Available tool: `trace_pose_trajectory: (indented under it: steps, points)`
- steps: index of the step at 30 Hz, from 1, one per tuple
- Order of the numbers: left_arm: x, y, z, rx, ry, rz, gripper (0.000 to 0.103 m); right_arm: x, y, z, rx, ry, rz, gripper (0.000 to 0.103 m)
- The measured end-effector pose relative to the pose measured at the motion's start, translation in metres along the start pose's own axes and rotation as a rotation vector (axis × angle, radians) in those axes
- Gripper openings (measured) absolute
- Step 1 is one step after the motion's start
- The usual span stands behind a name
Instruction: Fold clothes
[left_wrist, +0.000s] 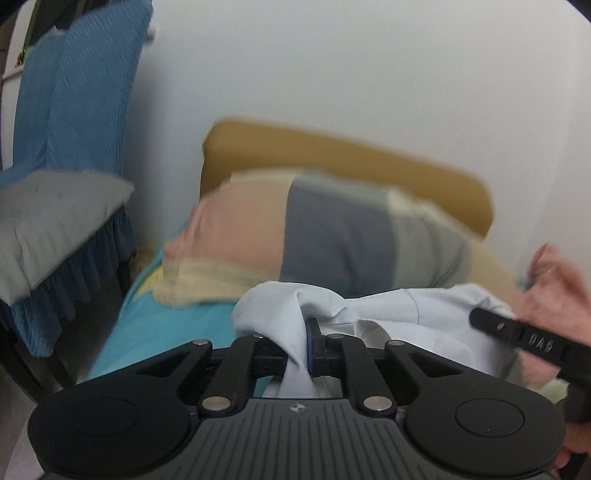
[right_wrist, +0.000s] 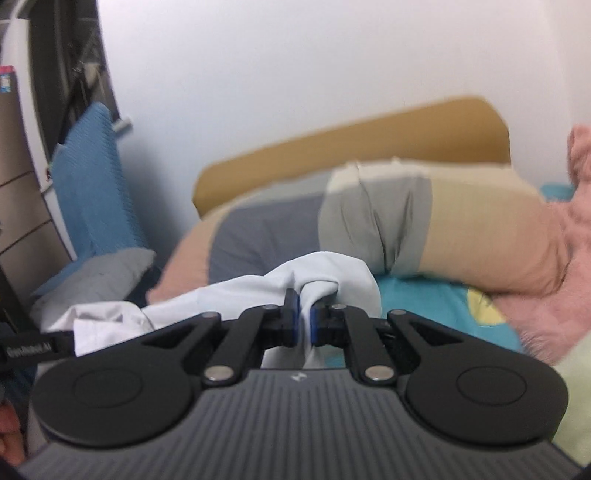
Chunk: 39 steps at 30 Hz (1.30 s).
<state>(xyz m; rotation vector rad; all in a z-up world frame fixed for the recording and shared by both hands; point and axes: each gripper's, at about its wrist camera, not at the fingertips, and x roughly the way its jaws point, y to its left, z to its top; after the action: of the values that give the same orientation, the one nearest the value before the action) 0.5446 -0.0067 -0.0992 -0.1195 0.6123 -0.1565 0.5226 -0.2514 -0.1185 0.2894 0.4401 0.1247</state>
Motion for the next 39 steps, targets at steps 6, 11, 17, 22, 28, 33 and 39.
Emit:
trace_pose_trajectory:
  steps: [6,11,17,22,28,33,39]
  points:
    - [0.047,0.016,-0.038,0.048,0.098,0.027,0.053,0.053,-0.027,-0.038,0.024,0.131,-0.039,0.020]
    - [0.012,0.019,-0.043,0.101,0.099,0.026,0.076,0.040,-0.034,-0.043,0.029,0.187,0.009,0.080]
    - [-0.086,0.011,-0.062,0.146,0.099,-0.035,0.082,-0.038,-0.010,-0.033,-0.022,0.182,0.031,0.081]
    - [-0.176,-0.010,-0.094,0.233,0.106,-0.037,0.082,-0.130,0.013,-0.031,-0.019,0.185,0.046,0.081]
    - [-0.272,-0.031,-0.133,0.187,0.113,-0.085,0.083,-0.240,0.045,-0.038,-0.078,0.166,0.045,0.081]
    - [-0.327,-0.043,-0.177,0.148,0.141,-0.110,0.083,-0.322,0.042,-0.066,-0.007,0.150,0.090,0.081]
    - [-0.360,-0.046,-0.221,0.107,0.165,-0.095,0.083,-0.378,0.027,-0.128,-0.018,0.192,0.079,0.081]
